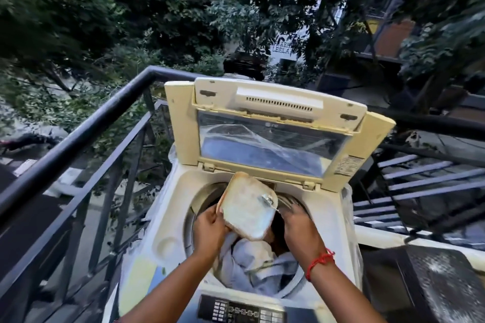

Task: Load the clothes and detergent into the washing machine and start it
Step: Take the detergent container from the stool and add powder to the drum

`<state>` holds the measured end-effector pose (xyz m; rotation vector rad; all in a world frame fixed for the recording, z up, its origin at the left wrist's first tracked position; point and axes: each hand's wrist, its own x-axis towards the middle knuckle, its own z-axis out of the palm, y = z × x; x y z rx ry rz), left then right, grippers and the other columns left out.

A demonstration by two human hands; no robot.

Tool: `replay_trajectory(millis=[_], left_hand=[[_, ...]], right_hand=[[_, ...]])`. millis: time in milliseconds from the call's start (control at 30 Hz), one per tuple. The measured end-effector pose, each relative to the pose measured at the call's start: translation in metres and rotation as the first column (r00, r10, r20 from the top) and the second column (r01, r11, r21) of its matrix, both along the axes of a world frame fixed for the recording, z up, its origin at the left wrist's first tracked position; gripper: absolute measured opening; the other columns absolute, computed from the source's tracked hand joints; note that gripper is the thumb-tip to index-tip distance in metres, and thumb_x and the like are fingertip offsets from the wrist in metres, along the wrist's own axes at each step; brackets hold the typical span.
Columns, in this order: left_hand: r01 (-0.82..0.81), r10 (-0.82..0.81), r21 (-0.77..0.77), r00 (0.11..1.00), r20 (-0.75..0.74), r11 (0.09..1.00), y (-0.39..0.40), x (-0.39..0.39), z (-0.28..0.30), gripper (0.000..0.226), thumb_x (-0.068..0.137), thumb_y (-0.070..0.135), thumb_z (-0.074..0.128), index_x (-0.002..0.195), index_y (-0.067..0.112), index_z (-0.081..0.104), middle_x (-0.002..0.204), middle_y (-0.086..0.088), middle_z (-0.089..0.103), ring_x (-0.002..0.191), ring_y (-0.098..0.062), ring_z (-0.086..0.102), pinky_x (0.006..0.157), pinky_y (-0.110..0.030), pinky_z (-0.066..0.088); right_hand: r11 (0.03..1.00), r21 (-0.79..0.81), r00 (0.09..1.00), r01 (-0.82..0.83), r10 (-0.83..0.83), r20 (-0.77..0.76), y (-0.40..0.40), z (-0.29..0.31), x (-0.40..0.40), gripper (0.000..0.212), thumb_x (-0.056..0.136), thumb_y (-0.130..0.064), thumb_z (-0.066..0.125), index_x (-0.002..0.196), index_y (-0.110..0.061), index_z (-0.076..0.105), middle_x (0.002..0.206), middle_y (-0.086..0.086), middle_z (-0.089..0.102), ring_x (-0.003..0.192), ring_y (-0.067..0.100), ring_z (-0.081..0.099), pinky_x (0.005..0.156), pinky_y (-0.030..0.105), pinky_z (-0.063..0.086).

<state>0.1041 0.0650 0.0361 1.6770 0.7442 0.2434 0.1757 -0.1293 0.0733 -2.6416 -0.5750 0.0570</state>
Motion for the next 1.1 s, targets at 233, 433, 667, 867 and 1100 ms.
replay_trajectory(millis=[233,433,667,867,1100], left_hand=[[-0.080,0.077,-0.017,0.990,-0.119,0.997,0.021,0.007,0.001,0.019,0.096,0.019,0.051,0.086,0.025,0.067,0.077,-0.002,0.072,0.072,-0.018,0.068,0.069,-0.045,0.058],[-0.107,0.088,-0.079,0.973,-0.211,0.991,0.034,0.007,-0.016,0.022,0.093,0.017,0.055,0.078,0.031,0.061,0.085,-0.004,0.072,0.083,-0.026,0.068,0.076,-0.050,0.058],[-0.063,-0.002,-0.233,0.963,-0.271,0.971,0.040,0.003,-0.038,0.017,0.087,0.019,0.057,0.075,0.025,0.068,0.080,-0.008,0.074,0.081,-0.030,0.070,0.076,-0.054,0.058],[-0.087,-0.002,-0.296,0.957,-0.288,0.951,0.041,-0.002,-0.045,0.018,0.097,0.010,0.050,0.105,0.007,0.065,0.087,-0.011,0.073,0.076,-0.024,0.070,0.064,-0.034,0.059],[-0.117,0.001,-0.305,0.935,-0.354,0.945,0.047,-0.017,-0.053,0.017,0.099,0.011,0.048,0.099,0.005,0.064,0.055,-0.005,0.064,0.056,-0.022,0.061,0.060,-0.035,0.052]], right_hand=[[0.993,0.002,0.976,-0.115,0.114,-0.187,0.039,-0.003,-0.024,0.042,0.087,-0.004,0.041,0.116,-0.021,0.067,0.109,0.006,0.058,0.096,0.027,0.061,0.069,0.017,0.035],[0.997,-0.041,0.912,-0.063,0.041,-0.408,0.045,-0.027,-0.019,0.023,0.087,-0.015,0.056,0.097,-0.020,0.076,0.081,-0.006,0.056,0.088,0.016,0.062,0.075,0.022,0.046],[0.778,0.184,0.314,0.601,-0.018,-0.949,0.043,-0.047,-0.001,0.015,0.092,0.007,0.053,0.088,0.001,0.066,0.049,-0.001,0.051,0.037,0.001,0.043,0.039,0.011,0.035],[0.545,0.254,0.232,0.799,0.109,-0.967,0.039,-0.051,0.022,0.015,0.091,0.007,0.054,0.092,0.001,0.068,0.061,0.005,0.057,0.043,0.003,0.048,0.041,0.011,0.042],[0.805,0.360,0.800,0.472,-0.220,-0.559,0.031,-0.067,0.072,0.013,0.090,-0.006,0.062,0.094,-0.005,0.074,0.056,-0.005,0.059,0.049,0.007,0.052,0.052,0.017,0.040]])
